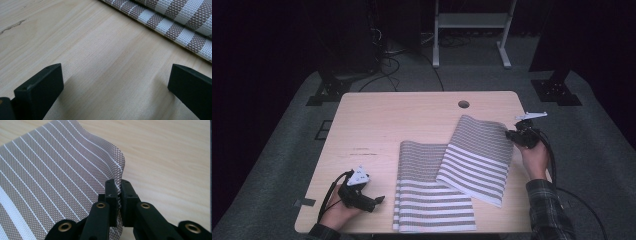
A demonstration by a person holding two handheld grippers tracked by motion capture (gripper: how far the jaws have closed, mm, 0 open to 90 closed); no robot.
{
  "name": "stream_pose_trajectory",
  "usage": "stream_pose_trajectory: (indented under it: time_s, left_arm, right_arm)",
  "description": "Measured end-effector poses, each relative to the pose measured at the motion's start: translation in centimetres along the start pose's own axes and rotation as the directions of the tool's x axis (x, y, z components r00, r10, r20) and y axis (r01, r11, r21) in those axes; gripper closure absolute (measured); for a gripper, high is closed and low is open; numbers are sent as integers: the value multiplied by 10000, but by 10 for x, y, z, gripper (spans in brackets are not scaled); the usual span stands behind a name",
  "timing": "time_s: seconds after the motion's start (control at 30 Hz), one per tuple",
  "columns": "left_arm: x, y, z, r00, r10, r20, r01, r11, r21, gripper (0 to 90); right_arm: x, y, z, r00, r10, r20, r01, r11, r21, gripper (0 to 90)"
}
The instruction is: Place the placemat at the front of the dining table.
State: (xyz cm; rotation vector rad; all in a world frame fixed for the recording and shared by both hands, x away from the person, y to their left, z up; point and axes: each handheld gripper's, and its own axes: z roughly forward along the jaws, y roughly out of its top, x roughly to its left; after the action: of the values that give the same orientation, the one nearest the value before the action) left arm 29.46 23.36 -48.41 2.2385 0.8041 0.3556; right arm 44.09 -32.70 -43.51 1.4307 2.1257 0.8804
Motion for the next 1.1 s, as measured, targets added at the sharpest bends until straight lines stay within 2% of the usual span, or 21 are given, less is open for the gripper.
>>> stream_pose_trajectory:
  time_s: [0.2, 0.4, 0.47, 0.53, 0.63, 0.83, 1.1]
  left_arm:
    - [0, 0, 0, 10000, -15, -9, 15, 10000, -3, 0]
    - [0, 0, 1, 10000, -23, -5, 23, 10000, -17, 0]
    - [0, 0, 1, 10000, -24, -5, 24, 10000, -16, 0]
    - [0, 0, 1, 10000, -18, -7, 18, 10000, -12, 0]
    - [0, 0, 1, 10000, -16, -5, 16, 10000, -10, 0]
    - [0, 0, 1, 10000, -24, -7, 24, 10000, -15, 0]
    - [0, 0, 0, 10000, -18, -8, 18, 10000, 14, 0]
  right_arm:
    - [7, 16, 13, 9997, -147, -215, 148, 9999, 37, 854]
    - [18, 33, 24, 9986, -493, -211, 494, 9988, 34, 848]
    - [20, 35, 25, 9988, -468, -111, 467, 9988, -175, 808]
    - [19, 35, 25, 9995, -323, -41, 322, 9991, -269, 697]
    - [18, 33, 21, 9995, -292, 138, 295, 9993, -209, 603]
    - [18, 23, 3, 10000, -95, -1, 95, 9993, -362, 506]
    - [34, -2, -21, 9994, -125, -324, 111, 9990, -428, 461]
